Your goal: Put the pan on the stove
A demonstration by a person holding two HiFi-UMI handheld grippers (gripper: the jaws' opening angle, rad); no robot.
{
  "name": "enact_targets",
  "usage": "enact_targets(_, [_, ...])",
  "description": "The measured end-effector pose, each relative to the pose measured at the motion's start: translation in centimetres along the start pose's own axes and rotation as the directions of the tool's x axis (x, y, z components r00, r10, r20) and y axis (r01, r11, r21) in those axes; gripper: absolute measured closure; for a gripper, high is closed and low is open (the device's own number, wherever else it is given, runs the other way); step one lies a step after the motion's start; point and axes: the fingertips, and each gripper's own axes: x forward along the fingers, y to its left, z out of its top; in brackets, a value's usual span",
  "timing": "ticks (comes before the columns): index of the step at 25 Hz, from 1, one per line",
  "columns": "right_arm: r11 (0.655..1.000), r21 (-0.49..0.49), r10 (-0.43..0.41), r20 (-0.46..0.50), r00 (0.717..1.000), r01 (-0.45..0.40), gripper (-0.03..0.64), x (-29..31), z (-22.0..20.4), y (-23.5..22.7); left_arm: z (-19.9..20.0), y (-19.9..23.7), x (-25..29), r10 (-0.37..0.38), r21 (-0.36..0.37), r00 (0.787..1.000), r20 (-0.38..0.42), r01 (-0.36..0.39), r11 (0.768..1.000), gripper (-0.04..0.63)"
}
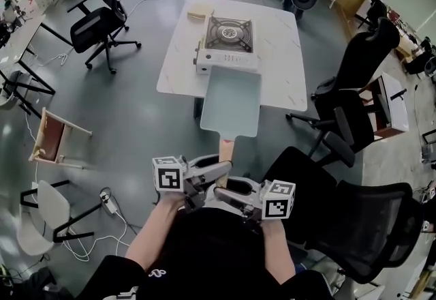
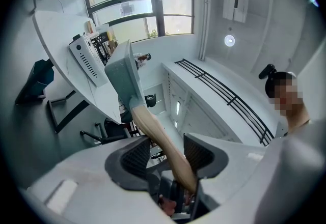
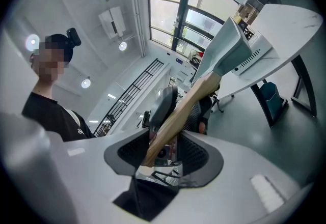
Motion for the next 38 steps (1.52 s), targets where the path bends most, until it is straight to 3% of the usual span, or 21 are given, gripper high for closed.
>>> enact_targets(18, [1.0, -0.002, 0.016, -0.013, 1.0, -0.016, 0.434, 0.4, 2.7, -2.2, 2.7, 1.9, 1.3, 0.01, 0.004, 1.0, 0.022, -0.01, 1.0, 0.383])
enact_targets(38, [1.0, 0.027, 0.016, -0.028, 0.999, -0.015, 0.434, 2.0, 8.6, -6.8, 8.9, 5.8, 3.8, 0.027, -0.022, 0.999, 0.027, -0.027, 0.999, 0.383])
